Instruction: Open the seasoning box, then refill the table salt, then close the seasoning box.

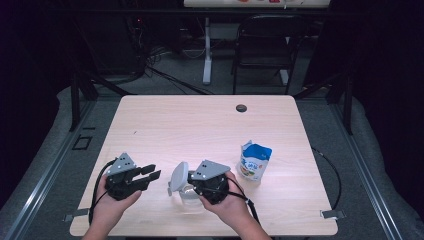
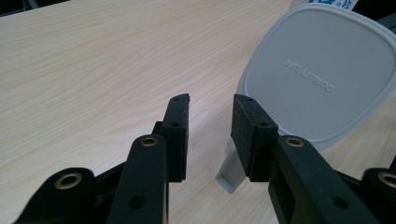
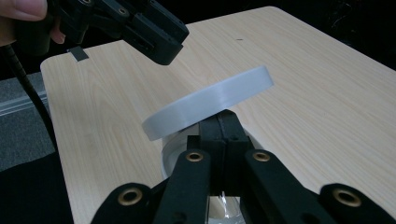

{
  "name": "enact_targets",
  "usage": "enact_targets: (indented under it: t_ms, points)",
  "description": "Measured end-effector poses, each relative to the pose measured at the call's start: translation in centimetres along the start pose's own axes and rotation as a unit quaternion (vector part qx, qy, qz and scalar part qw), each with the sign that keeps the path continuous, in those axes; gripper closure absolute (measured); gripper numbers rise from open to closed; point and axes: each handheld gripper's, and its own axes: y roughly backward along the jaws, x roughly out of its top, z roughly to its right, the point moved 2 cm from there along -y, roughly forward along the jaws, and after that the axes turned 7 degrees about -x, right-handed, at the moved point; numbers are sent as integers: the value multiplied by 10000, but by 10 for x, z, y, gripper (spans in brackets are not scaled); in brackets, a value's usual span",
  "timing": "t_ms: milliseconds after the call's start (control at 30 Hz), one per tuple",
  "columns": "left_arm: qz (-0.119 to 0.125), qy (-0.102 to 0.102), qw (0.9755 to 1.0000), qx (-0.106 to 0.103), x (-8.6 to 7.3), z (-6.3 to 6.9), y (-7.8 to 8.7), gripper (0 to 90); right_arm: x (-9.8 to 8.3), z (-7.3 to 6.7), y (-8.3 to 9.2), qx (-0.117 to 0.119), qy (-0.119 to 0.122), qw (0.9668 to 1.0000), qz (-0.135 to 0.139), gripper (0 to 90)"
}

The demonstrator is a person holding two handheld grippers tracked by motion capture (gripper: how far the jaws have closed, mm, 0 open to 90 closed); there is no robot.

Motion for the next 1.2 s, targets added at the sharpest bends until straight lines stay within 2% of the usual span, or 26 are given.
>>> enact_targets:
  t_ms: [467,1200]
  points:
    - [29,113,9999,93,-3,-7,5,671,10,-9,-7,86,134,9999,19,900]
    - [38,162,9997,151,-6,-13,3,648,14,-14,-14,150,135,9998,58,900]
